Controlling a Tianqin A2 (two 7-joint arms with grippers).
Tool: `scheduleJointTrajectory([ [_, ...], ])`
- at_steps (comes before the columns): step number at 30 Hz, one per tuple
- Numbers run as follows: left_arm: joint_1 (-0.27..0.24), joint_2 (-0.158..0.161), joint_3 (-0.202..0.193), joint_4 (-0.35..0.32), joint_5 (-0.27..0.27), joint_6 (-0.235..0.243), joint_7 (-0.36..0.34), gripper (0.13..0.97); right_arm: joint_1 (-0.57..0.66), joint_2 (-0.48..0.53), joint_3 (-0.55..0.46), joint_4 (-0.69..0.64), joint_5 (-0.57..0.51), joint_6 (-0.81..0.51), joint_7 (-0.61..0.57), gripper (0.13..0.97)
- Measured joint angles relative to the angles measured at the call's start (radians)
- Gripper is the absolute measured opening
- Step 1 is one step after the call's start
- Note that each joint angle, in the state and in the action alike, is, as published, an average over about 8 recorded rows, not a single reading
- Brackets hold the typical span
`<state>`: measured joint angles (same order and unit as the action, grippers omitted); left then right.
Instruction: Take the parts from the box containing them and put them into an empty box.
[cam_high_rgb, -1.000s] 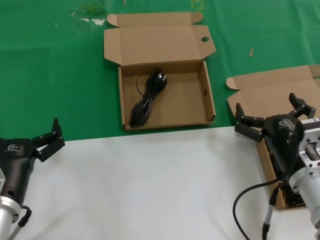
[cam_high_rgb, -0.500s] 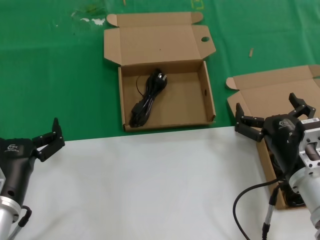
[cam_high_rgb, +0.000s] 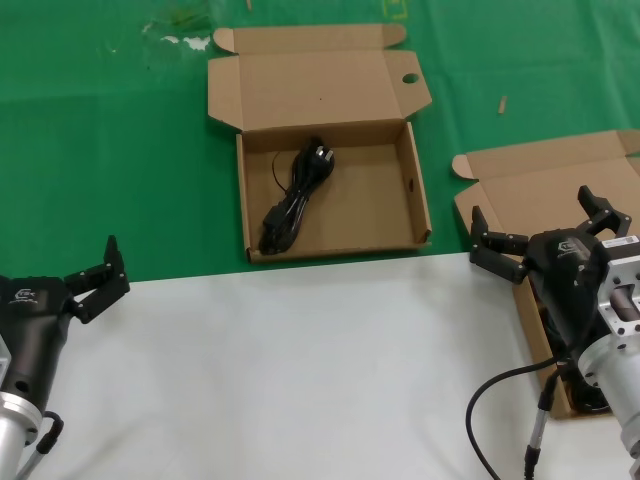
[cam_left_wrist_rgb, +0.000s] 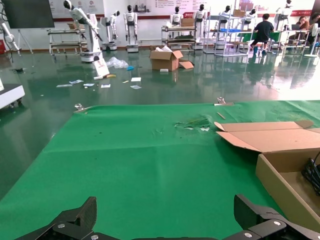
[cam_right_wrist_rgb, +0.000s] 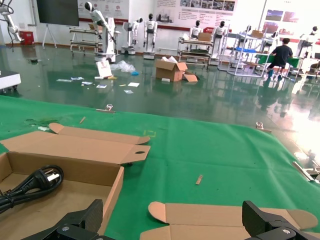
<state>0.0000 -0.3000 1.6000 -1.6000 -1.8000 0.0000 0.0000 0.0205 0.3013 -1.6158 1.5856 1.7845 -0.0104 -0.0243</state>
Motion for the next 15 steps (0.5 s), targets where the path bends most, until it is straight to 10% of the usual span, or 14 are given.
scheduleJointTrajectory([
  [15, 0.000, 0.000, 0.000, 0.000, 0.000, 0.000, 0.000, 0.966, 0.000, 0.000, 0.000, 0.000, 0.000, 0.000, 0.000, 0.966],
])
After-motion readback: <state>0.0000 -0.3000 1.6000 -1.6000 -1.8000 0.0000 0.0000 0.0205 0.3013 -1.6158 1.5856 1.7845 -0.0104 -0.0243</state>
